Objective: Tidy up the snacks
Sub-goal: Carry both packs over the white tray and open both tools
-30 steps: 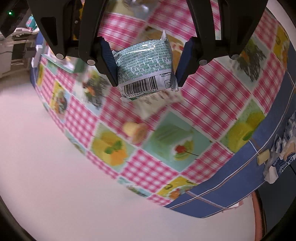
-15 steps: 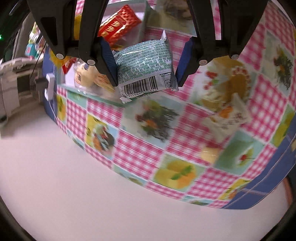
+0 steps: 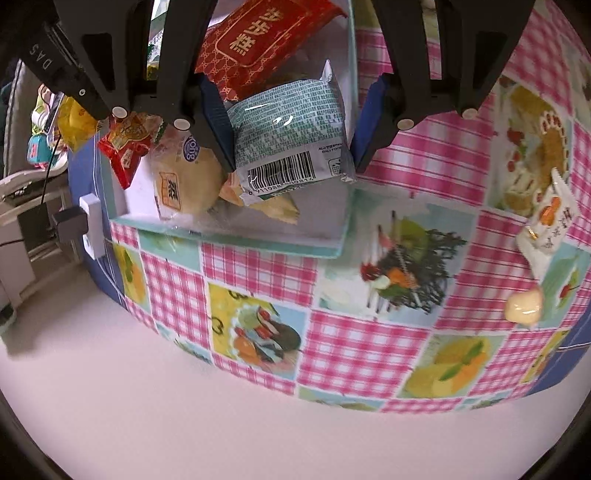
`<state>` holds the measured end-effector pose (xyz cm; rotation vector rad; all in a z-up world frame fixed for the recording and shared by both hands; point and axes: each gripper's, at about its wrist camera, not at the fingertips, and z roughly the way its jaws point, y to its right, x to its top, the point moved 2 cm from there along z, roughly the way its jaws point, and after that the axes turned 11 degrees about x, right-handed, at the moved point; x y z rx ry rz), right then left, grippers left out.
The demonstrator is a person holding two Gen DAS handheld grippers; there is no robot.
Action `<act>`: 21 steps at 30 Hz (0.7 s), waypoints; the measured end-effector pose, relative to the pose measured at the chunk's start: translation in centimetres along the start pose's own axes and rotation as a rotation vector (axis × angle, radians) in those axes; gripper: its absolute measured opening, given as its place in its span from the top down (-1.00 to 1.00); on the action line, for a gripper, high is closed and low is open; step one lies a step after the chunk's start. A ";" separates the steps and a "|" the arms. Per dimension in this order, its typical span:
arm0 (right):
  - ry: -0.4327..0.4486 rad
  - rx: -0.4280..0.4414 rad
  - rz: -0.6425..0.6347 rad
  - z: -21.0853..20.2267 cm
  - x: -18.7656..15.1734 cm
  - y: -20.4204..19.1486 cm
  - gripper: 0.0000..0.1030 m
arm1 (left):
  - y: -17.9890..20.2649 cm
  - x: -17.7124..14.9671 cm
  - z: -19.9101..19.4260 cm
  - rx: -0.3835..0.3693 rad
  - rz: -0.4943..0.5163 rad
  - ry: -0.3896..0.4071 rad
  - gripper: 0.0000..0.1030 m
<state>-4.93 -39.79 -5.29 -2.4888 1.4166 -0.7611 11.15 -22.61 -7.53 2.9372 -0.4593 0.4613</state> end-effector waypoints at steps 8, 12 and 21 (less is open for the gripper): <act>-0.041 0.003 0.059 1.8 -0.2 2.1 0.16 | 1.2 -0.2 0.4 -0.031 0.044 0.002 -0.23; -0.055 -0.005 0.066 2.2 -0.3 2.3 0.15 | 2.0 -0.3 0.7 -0.056 0.074 0.001 -0.24; -0.053 -0.020 0.055 1.6 -0.1 2.1 -0.24 | 1.5 -0.2 0.3 -0.060 0.047 -0.013 -0.41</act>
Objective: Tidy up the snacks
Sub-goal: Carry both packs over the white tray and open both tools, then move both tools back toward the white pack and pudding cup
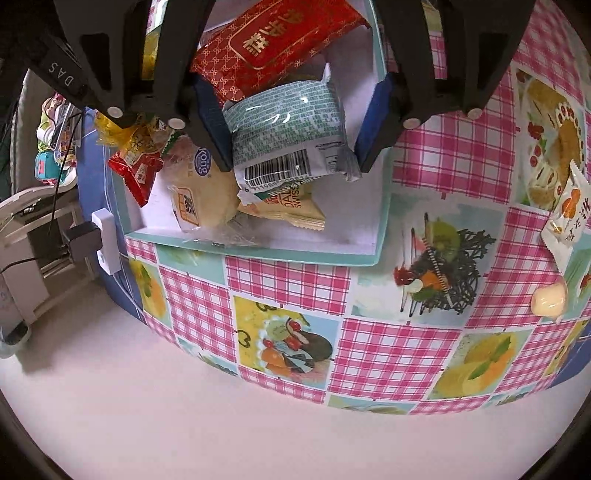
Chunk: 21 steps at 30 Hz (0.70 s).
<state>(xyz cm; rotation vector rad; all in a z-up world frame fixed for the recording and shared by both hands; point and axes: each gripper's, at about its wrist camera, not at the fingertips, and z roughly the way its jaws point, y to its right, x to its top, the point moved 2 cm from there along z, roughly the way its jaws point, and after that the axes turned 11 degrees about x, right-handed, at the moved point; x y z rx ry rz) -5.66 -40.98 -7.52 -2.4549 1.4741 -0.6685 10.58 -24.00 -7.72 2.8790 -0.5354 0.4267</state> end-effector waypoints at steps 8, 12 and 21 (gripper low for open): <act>0.025 0.002 -0.019 -1.3 -0.3 -0.6 -0.54 | 0.1 0.1 -2.0 -0.016 -0.004 0.005 -0.63; 0.033 0.008 -0.035 -1.7 -0.6 -1.0 -0.64 | -0.6 0.0 -2.8 -0.013 -0.031 -0.006 -0.63; 0.048 0.006 -0.064 -2.3 -1.4 -1.6 -0.84 | -3.4 -0.3 -4.8 0.098 -0.102 0.032 -0.83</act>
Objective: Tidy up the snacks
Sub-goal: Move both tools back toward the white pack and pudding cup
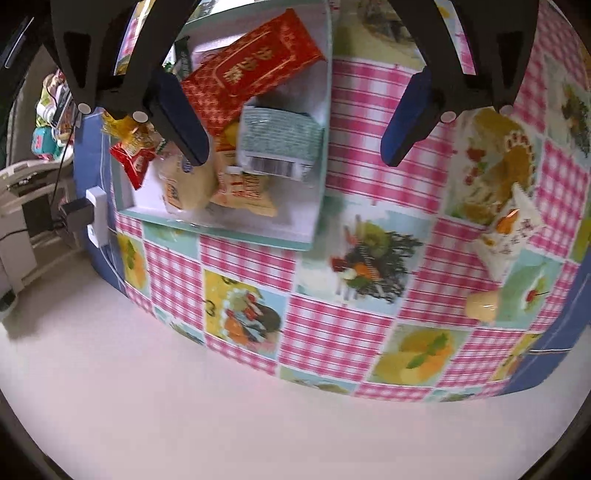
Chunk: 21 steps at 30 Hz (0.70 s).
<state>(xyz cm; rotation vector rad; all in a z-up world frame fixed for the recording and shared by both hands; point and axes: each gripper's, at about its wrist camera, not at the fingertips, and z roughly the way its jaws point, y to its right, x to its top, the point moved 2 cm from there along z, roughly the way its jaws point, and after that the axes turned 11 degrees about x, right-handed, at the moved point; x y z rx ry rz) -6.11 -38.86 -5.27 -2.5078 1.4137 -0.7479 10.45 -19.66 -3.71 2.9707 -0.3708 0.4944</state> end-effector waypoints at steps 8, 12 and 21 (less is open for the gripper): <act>0.019 0.001 -0.048 -0.9 -0.9 -1.2 -1.00 | -2.7 -0.6 -1.3 0.134 -0.023 0.071 -0.94; 0.022 0.007 -0.077 -1.4 -1.5 -2.1 -1.00 | -4.0 -0.9 -1.8 0.158 -0.034 0.076 -0.99; 0.028 0.024 -0.165 -2.5 -3.1 -5.0 -1.00 | -7.3 -2.0 -3.6 0.167 -0.084 0.049 -0.99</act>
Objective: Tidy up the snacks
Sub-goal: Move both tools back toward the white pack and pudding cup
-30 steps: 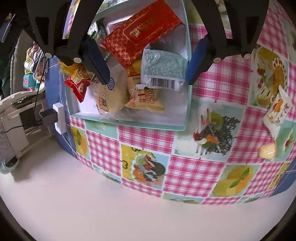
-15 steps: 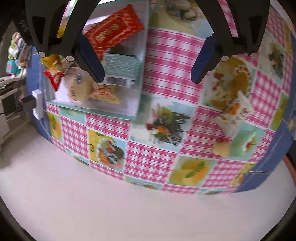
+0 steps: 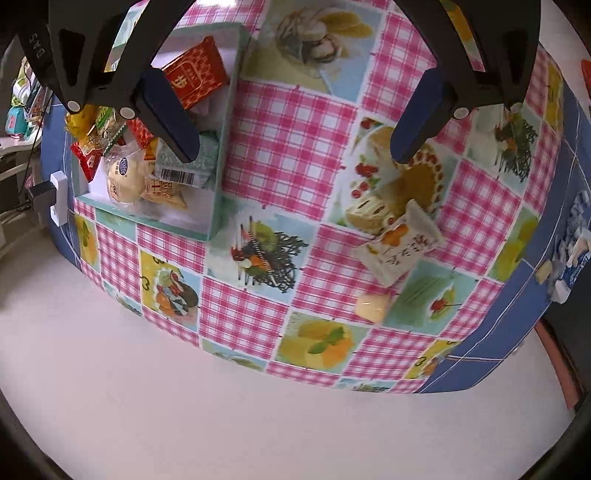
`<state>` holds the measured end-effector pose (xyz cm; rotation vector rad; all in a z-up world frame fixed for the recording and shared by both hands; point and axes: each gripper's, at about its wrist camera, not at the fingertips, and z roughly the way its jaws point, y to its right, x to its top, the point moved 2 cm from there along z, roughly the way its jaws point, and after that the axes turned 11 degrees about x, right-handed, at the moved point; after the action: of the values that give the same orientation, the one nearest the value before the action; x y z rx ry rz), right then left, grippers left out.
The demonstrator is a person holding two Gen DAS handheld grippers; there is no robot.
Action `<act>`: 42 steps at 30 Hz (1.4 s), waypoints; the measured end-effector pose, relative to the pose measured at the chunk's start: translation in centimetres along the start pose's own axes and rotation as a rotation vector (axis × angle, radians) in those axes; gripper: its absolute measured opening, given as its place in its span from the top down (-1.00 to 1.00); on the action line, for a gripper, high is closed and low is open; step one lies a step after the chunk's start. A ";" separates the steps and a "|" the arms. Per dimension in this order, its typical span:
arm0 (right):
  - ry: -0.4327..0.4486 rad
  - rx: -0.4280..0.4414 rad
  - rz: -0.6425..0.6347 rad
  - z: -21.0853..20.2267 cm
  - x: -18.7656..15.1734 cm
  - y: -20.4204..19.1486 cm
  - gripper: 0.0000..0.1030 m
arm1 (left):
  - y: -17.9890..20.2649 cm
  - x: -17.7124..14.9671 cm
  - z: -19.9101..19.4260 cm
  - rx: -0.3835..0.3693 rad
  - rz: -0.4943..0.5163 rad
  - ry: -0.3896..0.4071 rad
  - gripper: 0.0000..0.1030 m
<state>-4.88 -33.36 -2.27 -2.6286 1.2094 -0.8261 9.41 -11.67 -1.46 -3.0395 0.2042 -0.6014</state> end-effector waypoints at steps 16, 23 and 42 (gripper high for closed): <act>-0.059 0.102 -0.207 0.9 -2.7 -9.8 -1.00 | -8.4 0.4 0.0 0.112 -0.144 0.004 -0.99; -0.090 0.140 -0.304 1.4 -4.7 -13.8 -1.00 | -11.9 0.5 0.2 0.148 -0.226 -0.002 -0.99; -0.231 0.186 -0.420 6.6 -9.3 -19.3 -1.00 | -16.6 0.5 3.5 0.227 -0.317 -0.093 -0.99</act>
<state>6.47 -14.29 -5.34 -2.7595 0.5041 -0.6266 13.25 4.75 -3.47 -2.8847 -0.3316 -0.4569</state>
